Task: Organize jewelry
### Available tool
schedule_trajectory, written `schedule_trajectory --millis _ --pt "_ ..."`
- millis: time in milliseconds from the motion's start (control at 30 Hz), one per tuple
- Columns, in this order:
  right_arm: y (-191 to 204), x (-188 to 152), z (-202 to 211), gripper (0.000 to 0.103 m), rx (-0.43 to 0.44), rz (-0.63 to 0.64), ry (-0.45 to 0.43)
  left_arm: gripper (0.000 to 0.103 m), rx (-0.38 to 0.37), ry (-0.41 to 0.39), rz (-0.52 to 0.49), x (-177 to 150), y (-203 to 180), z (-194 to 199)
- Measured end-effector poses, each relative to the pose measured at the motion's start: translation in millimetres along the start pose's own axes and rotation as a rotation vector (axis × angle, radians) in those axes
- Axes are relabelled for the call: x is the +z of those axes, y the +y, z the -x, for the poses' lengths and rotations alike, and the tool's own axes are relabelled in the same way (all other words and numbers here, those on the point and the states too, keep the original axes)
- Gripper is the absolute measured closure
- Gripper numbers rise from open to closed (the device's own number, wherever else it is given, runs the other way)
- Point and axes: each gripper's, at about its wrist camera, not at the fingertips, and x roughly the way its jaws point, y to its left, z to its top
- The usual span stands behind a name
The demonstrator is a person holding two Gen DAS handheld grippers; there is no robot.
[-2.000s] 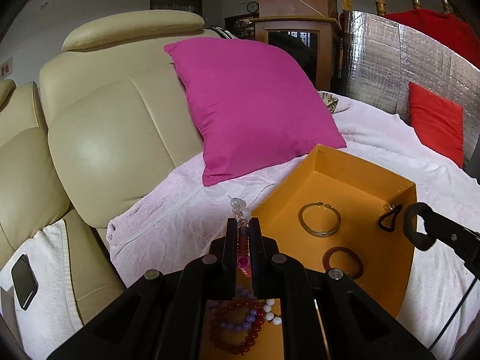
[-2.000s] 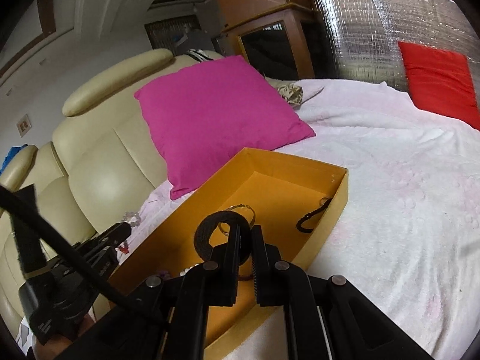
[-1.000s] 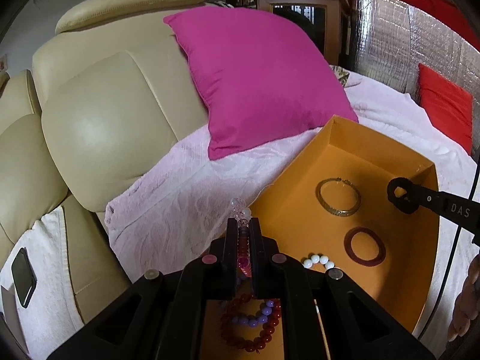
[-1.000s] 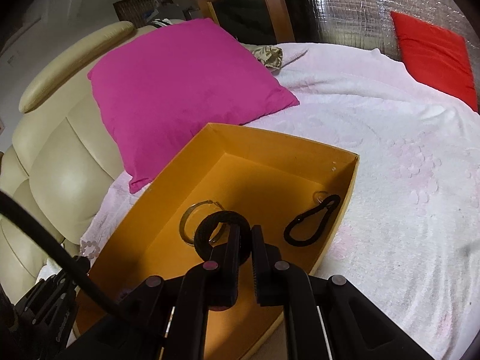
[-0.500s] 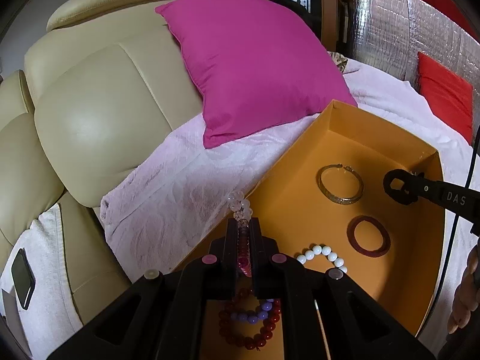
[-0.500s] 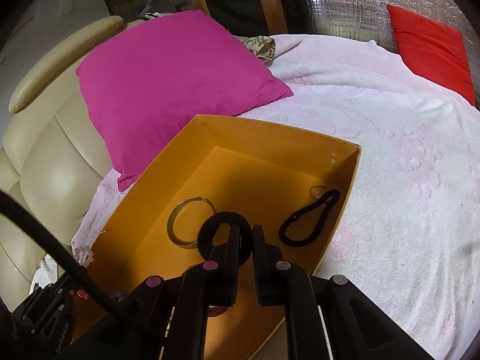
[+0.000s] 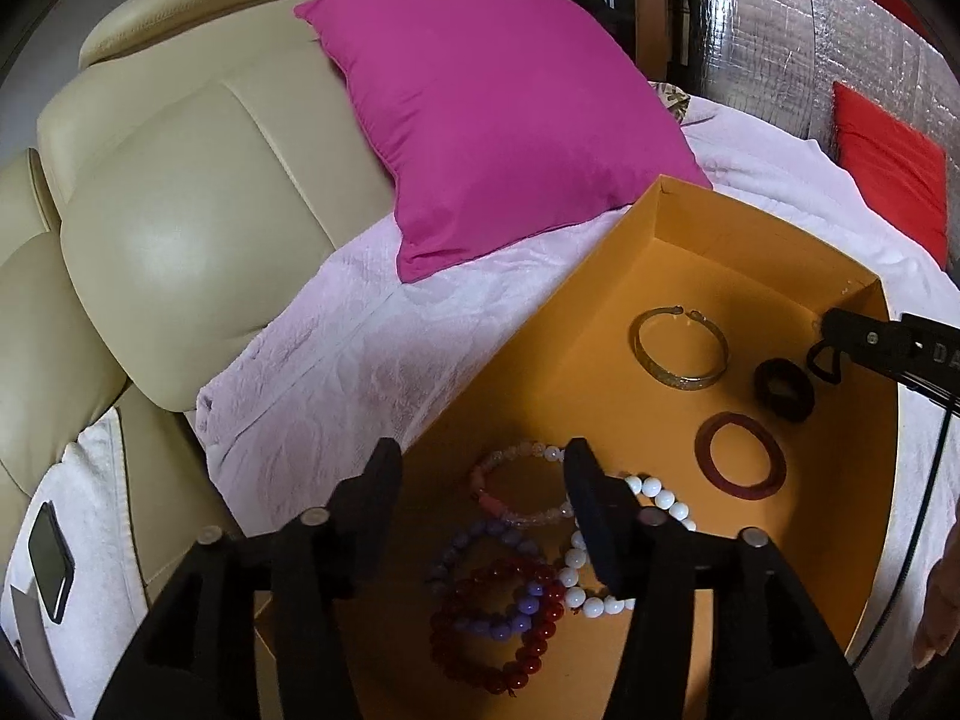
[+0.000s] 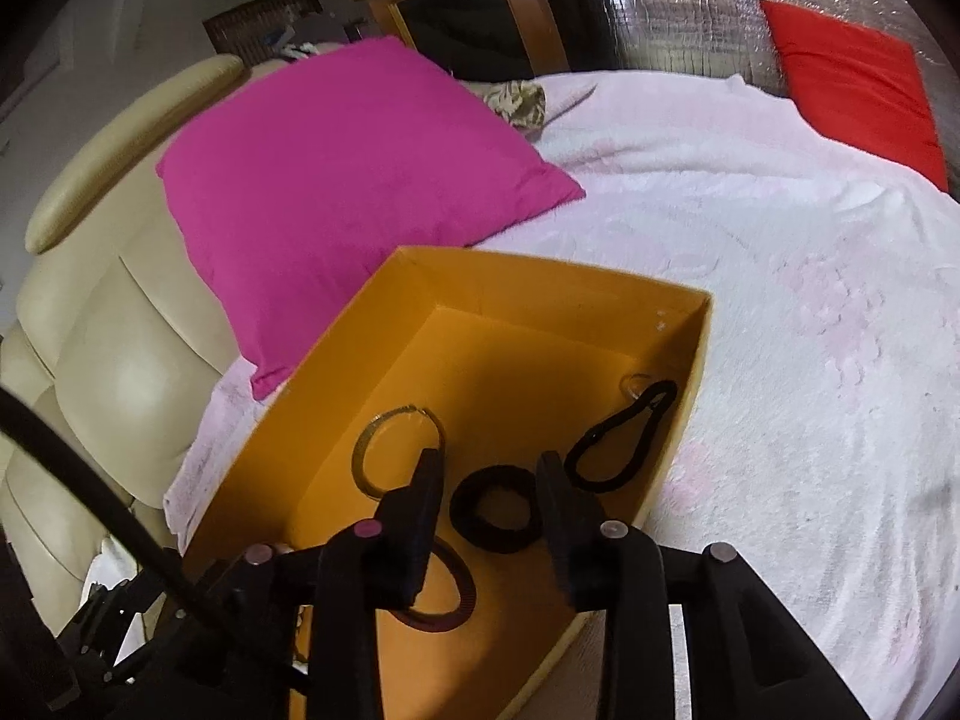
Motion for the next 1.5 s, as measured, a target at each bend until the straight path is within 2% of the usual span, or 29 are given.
schedule_trajectory --millis 233,400,633,867,1100,1267,1500 --pt "-12 -6 22 0.067 0.025 -0.038 -0.035 0.039 0.027 -0.044 -0.022 3 -8 11" --pt "-16 -13 41 0.067 0.019 -0.016 -0.048 0.025 0.015 -0.123 -0.059 4 -19 31" --pt "-16 -28 76 0.067 0.006 0.046 -0.07 0.024 -0.016 -0.18 -0.062 3 -27 53" --pt "-25 -43 110 0.067 -0.024 0.098 -0.109 0.024 0.015 -0.227 -0.086 6 -42 78" --pt "-44 -55 136 0.067 -0.043 0.095 -0.131 0.023 0.025 -0.273 -0.123 8 -66 110" --pt "-56 -61 163 0.067 -0.062 0.093 -0.169 0.017 -0.006 -0.288 -0.139 7 -85 139" --pt "-67 -65 210 0.067 -0.068 0.085 -0.234 0.017 -0.048 -0.313 -0.13 5 -99 188"
